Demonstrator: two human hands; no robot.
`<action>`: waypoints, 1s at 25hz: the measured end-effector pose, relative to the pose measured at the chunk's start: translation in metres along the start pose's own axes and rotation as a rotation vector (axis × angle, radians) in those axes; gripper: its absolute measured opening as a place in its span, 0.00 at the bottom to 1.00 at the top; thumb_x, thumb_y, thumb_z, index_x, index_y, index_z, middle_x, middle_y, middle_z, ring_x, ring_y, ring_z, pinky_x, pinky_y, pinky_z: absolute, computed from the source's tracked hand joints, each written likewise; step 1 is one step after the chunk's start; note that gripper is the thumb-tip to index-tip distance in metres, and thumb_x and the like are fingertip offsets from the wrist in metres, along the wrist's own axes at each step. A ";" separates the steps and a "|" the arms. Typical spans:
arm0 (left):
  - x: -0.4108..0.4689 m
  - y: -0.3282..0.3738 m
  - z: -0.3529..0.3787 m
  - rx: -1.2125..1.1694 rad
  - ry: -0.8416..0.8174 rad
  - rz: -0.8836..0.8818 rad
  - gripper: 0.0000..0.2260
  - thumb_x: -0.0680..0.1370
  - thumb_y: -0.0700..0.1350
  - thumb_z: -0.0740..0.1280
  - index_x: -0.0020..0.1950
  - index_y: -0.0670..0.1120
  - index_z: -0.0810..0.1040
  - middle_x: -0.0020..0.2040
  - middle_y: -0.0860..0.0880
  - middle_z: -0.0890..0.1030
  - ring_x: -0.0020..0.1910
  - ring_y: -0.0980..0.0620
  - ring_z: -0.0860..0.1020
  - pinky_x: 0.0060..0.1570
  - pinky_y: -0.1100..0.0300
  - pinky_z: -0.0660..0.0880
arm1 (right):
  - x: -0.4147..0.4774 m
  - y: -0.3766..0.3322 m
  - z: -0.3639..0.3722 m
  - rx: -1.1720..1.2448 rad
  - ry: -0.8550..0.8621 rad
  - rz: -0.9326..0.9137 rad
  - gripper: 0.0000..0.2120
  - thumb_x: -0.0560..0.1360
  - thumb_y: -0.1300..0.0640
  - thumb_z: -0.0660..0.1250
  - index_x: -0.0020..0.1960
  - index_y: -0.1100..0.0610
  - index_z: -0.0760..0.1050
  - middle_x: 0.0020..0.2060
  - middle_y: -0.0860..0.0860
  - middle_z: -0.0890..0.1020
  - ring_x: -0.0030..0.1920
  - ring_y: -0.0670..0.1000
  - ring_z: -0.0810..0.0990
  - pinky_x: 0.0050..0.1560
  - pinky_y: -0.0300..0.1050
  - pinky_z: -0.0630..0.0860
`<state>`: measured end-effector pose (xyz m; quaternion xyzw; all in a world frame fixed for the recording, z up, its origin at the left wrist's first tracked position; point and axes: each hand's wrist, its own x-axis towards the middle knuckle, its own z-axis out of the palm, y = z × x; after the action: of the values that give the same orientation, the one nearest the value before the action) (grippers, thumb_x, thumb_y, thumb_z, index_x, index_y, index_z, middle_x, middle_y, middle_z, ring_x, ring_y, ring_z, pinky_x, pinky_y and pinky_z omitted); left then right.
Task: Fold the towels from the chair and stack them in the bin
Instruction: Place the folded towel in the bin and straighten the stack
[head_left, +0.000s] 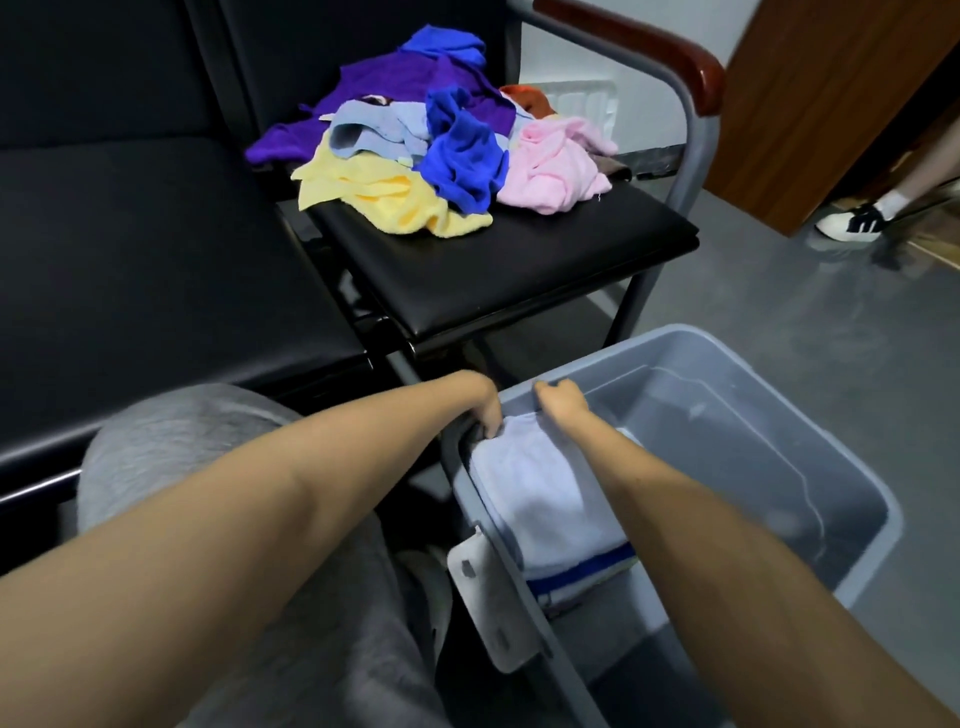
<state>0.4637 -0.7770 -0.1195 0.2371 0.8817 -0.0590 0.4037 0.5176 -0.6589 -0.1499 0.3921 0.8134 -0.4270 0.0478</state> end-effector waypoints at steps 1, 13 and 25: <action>0.000 0.001 0.001 -0.066 -0.140 -0.042 0.21 0.78 0.46 0.64 0.68 0.37 0.70 0.67 0.39 0.73 0.57 0.44 0.76 0.50 0.56 0.74 | 0.000 0.000 0.000 0.020 0.008 0.023 0.22 0.79 0.49 0.59 0.62 0.66 0.71 0.61 0.61 0.76 0.61 0.60 0.74 0.58 0.46 0.69; -0.011 0.034 -0.014 -0.173 0.122 0.204 0.16 0.78 0.42 0.61 0.64 0.39 0.70 0.60 0.40 0.77 0.51 0.45 0.77 0.44 0.58 0.78 | 0.005 0.013 0.027 -0.015 -0.001 0.250 0.49 0.74 0.54 0.67 0.75 0.53 0.29 0.64 0.61 0.73 0.58 0.62 0.77 0.47 0.48 0.71; 0.010 0.030 0.006 0.620 0.493 0.391 0.18 0.81 0.48 0.54 0.70 0.52 0.68 0.71 0.51 0.69 0.73 0.50 0.59 0.74 0.51 0.45 | -0.023 0.031 0.032 -0.389 -0.275 -0.253 0.25 0.67 0.59 0.69 0.62 0.61 0.68 0.48 0.55 0.76 0.45 0.53 0.73 0.44 0.45 0.74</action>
<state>0.4760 -0.7480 -0.1284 0.5164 0.8308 -0.1849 0.0947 0.5459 -0.6864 -0.1808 0.2091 0.9085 -0.3146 0.1788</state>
